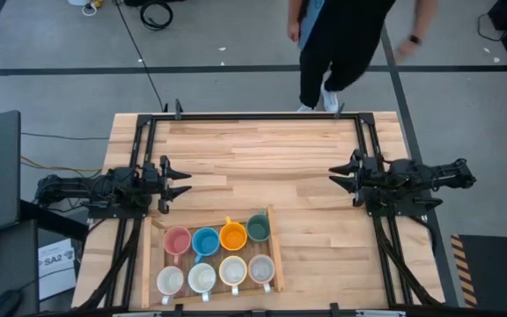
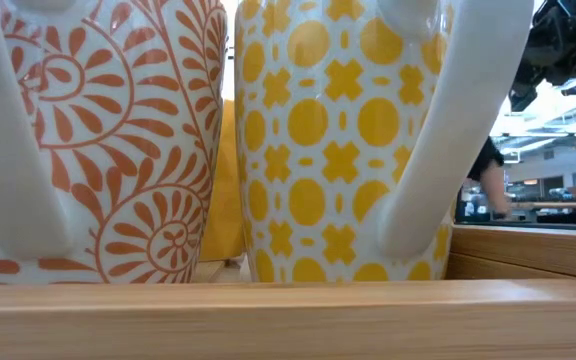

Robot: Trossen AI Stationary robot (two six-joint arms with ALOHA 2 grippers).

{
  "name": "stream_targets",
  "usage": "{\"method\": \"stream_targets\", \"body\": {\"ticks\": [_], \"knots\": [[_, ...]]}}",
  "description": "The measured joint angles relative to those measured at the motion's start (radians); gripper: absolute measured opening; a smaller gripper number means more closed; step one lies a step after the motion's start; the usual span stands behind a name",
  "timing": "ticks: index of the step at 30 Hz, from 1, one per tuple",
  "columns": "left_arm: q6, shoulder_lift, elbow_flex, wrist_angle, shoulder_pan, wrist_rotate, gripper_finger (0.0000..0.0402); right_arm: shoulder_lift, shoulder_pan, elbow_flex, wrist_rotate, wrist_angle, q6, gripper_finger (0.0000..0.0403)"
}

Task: Place coffee mugs
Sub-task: Return to Home Position

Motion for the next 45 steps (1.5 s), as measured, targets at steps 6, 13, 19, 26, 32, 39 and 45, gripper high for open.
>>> {"method": "stream_targets", "body": {"ticks": [6, 13, 19, 26, 32, 39, 45], "knots": [[0.000, 0.000, 0.000, 0.000, 0.000, 0.000, 0.0181, 0.000, 0.000, -0.027, 0.010, 0.002, 0.001, 0.0135], [0.000, 0.000, 0.000, 0.000, 0.000, 0.000, 0.0181, 0.000, 0.000, -0.073, 0.035, 0.062, -0.006, 0.0135], [0.000, 0.000, 0.000, 0.000, 0.000, 0.000, 0.0181, 0.001, 0.000, -0.142, 0.041, 0.154, -0.026, 0.0135], [0.000, 0.000, 0.000, 0.000, 0.000, 0.000, 0.0181, 0.006, 0.000, -0.149, 0.044, 0.177, -0.082, 0.0135], [0.000, 0.000, 0.000, 0.000, 0.000, 0.000, 0.0181, 0.007, 0.000, -0.149, 0.043, 0.175, -0.121, 0.0135], [-0.061, 0.000, 0.000, -0.002, 0.000, 0.018, 0.0181, 0.007, 0.000, -0.149, 0.043, 0.175, -0.124, 0.0135], [-0.070, 0.000, 0.000, 0.014, 0.000, 0.031, 0.0181, 0.007, 0.000, -0.149, 0.043, 0.178, -0.124, 0.0135]]}}
